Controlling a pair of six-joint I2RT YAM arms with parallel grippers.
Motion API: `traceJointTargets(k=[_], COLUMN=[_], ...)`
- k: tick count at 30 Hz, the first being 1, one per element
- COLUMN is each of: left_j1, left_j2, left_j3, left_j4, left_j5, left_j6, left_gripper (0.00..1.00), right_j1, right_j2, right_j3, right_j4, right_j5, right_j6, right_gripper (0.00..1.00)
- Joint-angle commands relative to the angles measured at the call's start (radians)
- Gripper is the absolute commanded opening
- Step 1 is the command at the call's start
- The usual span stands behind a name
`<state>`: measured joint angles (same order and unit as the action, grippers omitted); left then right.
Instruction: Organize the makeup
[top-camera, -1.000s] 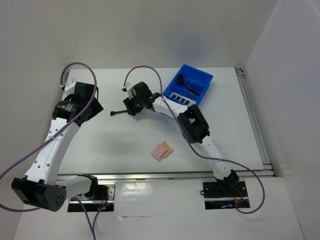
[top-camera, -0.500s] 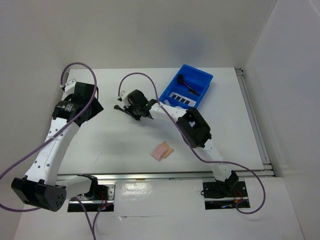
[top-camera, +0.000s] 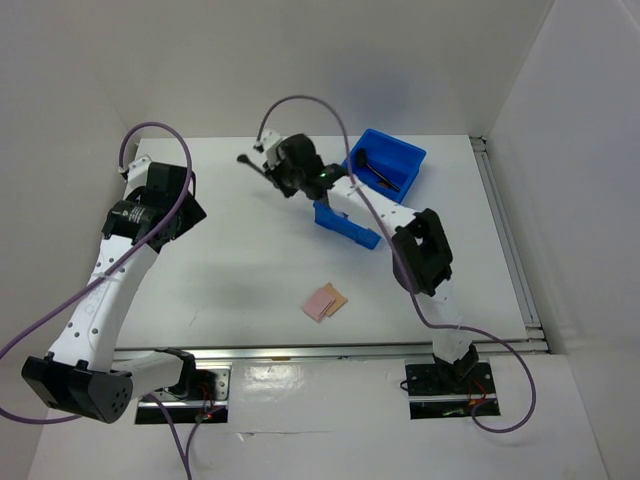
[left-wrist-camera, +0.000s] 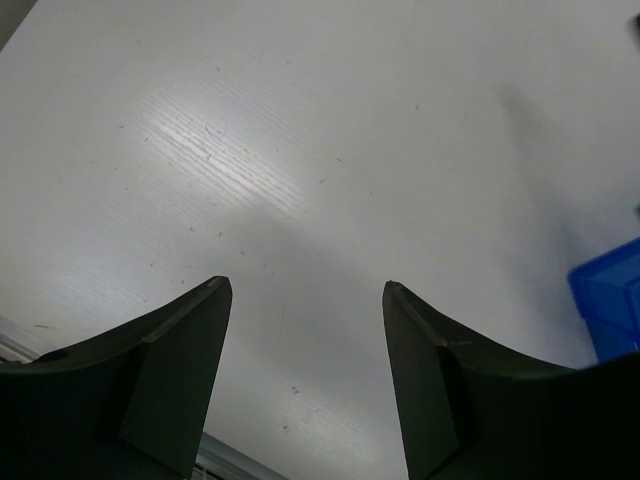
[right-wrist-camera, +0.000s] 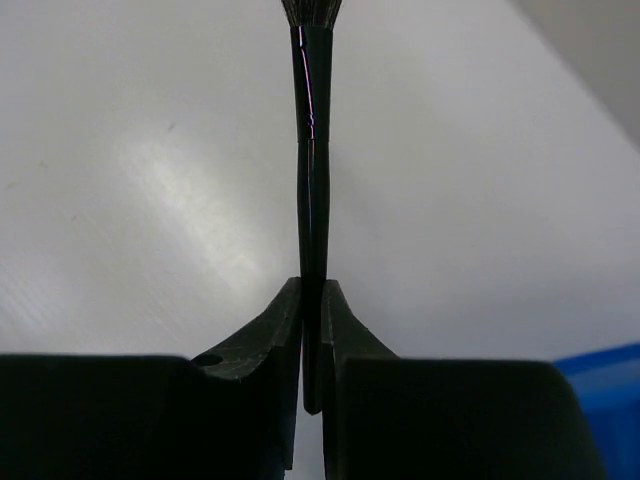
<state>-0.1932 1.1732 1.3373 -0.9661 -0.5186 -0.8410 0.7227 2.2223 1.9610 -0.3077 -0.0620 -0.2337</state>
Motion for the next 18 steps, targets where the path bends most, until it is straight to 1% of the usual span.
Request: traceJointTargets(k=[1,3,7,9,11,12,14,18], left_j1=[0.005,0.005,0.005,0.005,0.005,0.005,0.005,0.005], left_j2=[-0.023,-0.023,-0.023,-0.023,-0.023,-0.023,-0.023,-0.014], left_j3=[0.025,0.025,0.025,0.025,0.025,0.025,0.014,0.014], left_j4=[0.007,0.007,-0.003,-0.003,-0.003,-0.003,-0.003,-0.003], left_j5=[-0.008,-0.017,-0.026,-0.026,-0.035,-0.035,-0.035,-0.024], left_j6=[0.006,0.006,0.006,0.006,0.006,0.006,0.006,-0.003], left_gripper=[0.75,0.75,0.75,0.75,0.75,0.75,0.75,0.75], right_j1=[-0.081,-0.132,-0.233,-0.297,-0.333,-0.359,-0.368,-0.414], right_j2=[-0.134,-0.16,-0.231,-0.251,-0.272,-0.273,-0.273,-0.273], right_j3=[0.043,0.012,-0.117,-0.164,-0.215,-0.241,-0.266,-0.323], right_j4=[0.054,0.068,0.122,0.145,0.16,0.17,0.17,0.17], right_j5=[0.053,0.074,0.134,0.134,0.134,0.143,0.187,0.206], right_j6=[-0.036,-0.062,-0.099,-0.11,-0.122,-0.153,-0.188,-0.239], right_gripper=[0.0,0.0,0.0,0.0,0.0,0.0,0.0,0.0])
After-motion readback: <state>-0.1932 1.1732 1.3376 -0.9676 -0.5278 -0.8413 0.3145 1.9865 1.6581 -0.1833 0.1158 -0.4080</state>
